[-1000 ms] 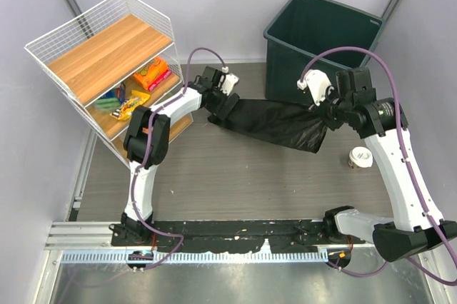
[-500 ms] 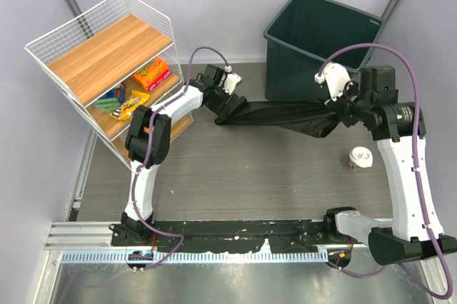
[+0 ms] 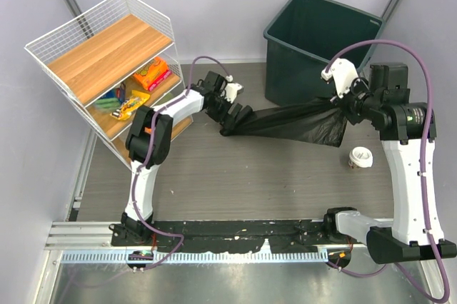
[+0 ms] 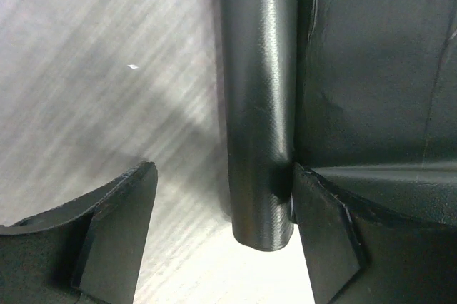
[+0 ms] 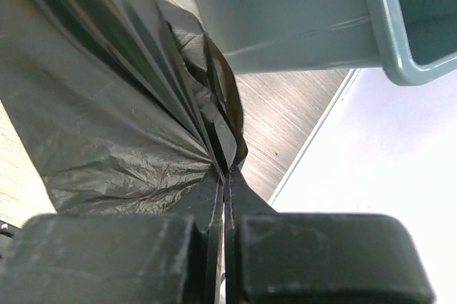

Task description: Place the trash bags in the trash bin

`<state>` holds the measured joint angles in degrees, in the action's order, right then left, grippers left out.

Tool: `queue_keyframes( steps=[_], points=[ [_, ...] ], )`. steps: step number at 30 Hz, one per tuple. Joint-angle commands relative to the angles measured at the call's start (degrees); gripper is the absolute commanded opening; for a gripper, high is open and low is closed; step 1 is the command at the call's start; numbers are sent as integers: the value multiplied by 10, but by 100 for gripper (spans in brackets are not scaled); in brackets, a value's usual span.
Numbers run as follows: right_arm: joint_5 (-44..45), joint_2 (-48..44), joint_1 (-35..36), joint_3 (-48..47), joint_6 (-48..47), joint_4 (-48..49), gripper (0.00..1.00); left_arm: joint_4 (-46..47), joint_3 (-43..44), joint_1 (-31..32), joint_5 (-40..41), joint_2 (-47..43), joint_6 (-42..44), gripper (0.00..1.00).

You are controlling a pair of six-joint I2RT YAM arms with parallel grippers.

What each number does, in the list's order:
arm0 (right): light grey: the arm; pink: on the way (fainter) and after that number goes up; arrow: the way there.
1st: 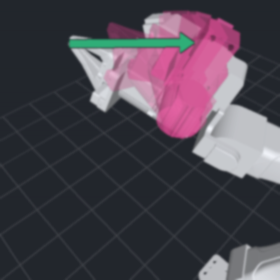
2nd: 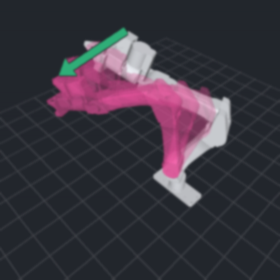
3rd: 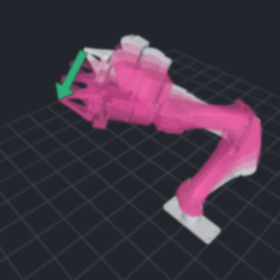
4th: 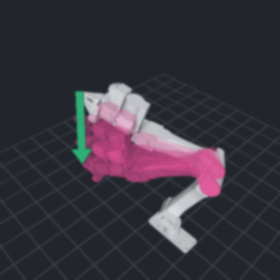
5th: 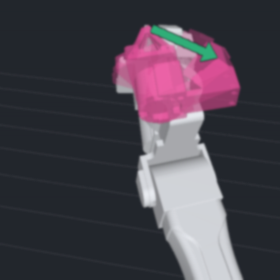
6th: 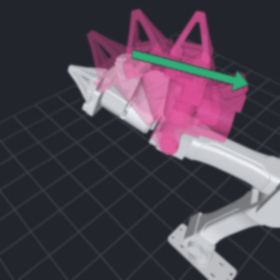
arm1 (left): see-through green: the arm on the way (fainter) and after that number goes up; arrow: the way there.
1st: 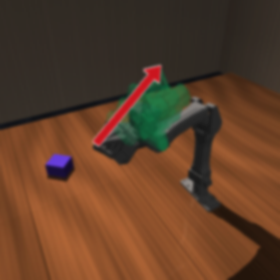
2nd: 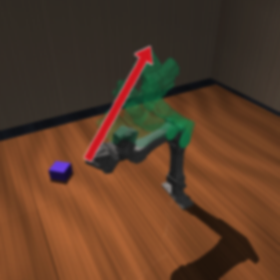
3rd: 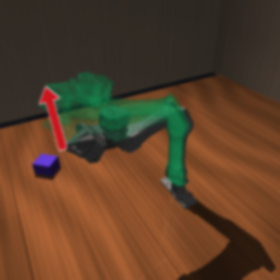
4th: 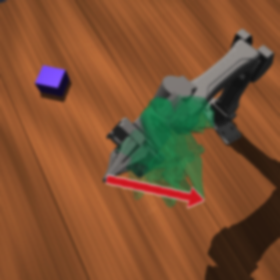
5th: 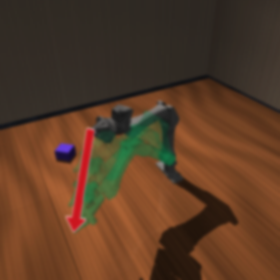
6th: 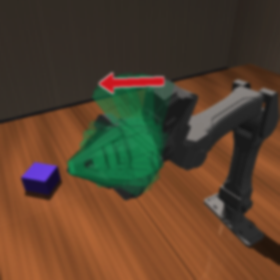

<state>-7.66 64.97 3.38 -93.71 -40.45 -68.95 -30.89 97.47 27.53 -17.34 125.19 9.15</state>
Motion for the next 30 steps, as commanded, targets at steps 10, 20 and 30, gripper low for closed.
queue_keyframes(
  steps=[10, 20, 30],
  points=[
    [-30, 41, -5, -169, 26, 3, 1, -8, -36, 23, -65, -66, -69, 86],
    [-67, 62, -4, -248, 56, -4, 1, 13, -53, 24, -117, -112, -118, 90],
    [-54, 77, -5, -324, 69, -11, 1, 36, -33, 41, -16, -89, -72, 92]
  ],
)
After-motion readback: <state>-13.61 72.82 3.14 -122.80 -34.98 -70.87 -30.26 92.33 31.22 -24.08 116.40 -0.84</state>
